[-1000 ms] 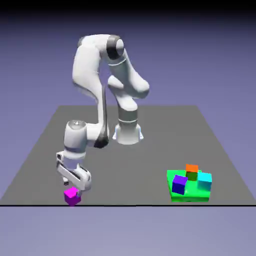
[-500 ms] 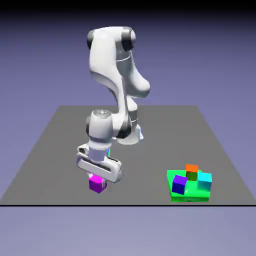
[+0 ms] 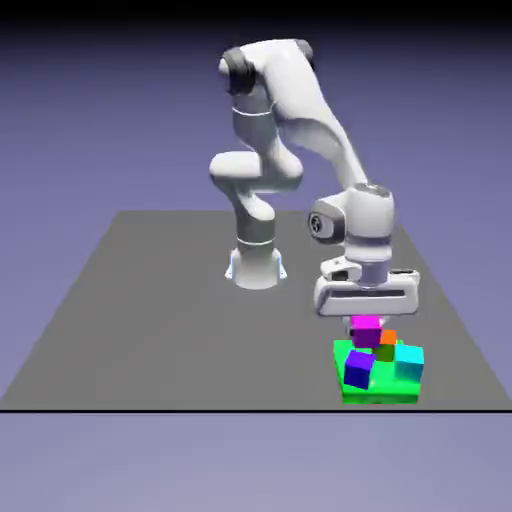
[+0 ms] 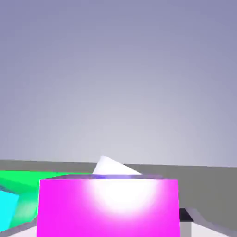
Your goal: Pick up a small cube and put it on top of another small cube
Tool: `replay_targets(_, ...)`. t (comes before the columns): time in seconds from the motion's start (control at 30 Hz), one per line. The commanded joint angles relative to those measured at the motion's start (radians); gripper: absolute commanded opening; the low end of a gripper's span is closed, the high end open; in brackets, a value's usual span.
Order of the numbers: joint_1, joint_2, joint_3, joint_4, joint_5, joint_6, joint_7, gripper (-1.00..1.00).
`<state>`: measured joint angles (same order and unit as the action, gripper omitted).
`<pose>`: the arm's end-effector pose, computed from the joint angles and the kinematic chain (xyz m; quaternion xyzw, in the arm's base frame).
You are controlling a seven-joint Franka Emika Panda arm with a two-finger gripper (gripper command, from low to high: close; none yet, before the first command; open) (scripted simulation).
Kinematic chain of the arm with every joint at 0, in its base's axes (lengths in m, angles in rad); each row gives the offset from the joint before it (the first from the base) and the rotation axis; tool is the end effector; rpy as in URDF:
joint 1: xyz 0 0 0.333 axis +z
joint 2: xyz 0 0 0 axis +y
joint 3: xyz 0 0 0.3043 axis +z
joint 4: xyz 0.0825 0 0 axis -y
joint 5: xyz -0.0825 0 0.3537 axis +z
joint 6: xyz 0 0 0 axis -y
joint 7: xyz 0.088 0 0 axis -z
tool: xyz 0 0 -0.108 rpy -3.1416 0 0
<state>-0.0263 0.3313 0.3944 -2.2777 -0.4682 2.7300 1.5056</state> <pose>0.4856 0.2061 0.2478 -0.9260 0.3652 -0.0874 0.0383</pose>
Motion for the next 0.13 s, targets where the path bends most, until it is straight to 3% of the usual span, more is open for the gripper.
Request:
replay_targets(0.0,0.0,0.0,0.0,0.0,0.0,-0.001,0.0,1.0)
replay_targets(0.1,-0.038,-0.072,0.05,-0.012,0.077,-0.052,-0.056,1.0)
